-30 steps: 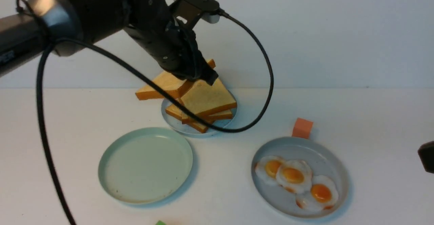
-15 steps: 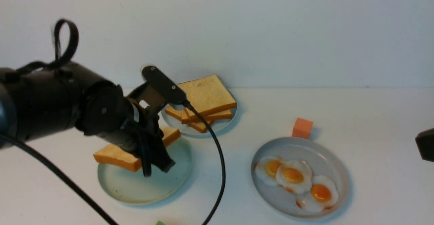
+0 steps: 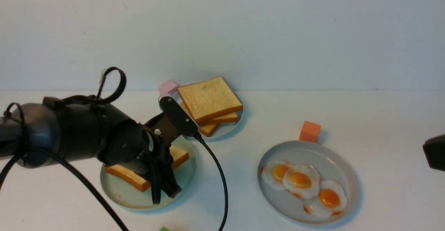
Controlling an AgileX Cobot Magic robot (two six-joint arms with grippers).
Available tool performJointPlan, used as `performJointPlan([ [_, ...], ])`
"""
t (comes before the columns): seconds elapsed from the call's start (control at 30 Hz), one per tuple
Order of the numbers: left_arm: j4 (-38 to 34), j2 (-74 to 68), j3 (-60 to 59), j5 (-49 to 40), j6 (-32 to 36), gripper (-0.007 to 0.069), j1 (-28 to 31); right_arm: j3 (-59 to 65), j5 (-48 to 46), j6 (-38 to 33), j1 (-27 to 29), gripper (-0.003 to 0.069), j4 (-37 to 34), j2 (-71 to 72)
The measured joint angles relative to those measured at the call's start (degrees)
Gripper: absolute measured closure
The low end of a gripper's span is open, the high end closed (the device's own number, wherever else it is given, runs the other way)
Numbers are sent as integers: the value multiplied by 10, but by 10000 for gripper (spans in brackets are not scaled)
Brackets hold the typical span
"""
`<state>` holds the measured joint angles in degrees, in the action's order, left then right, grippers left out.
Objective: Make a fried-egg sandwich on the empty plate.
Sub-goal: Use the left arm to put a slice of bread into the empty plate in the middle, then use the right arm to grab a fried egg
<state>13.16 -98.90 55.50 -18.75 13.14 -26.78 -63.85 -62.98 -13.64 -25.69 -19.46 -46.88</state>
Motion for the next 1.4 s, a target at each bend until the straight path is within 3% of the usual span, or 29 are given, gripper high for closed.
performJointPlan([
  [0.27,5,-5,0,-1,0,608,0,0,-16,0,0,659,-2,0],
  [0.37,5,-5,0,-1,0,532,0,0,-16,0,0,658,-2,0],
  [0.63,-3,0,0,-7,-1,225,0,0,-25,0,0,654,-2,0],
  [0.73,-31,23,0,-20,-1,169,0,0,-26,0,0,653,-2,-3],
  [0.8,-89,63,0,-33,-9,156,0,-1,-26,0,0,652,7,-14],
  [0.87,-138,104,-1,-38,-21,168,0,-1,-26,0,0,652,13,-27],
  [0.97,-250,209,-1,-58,-41,273,0,-1,-23,0,0,651,27,-79],
  [1.2,-341,456,-27,-188,-14,629,0,-1,37,0,-1,645,37,-226],
  [1.4,-351,675,-130,-206,3,638,0,-1,88,0,-41,617,102,-336],
])
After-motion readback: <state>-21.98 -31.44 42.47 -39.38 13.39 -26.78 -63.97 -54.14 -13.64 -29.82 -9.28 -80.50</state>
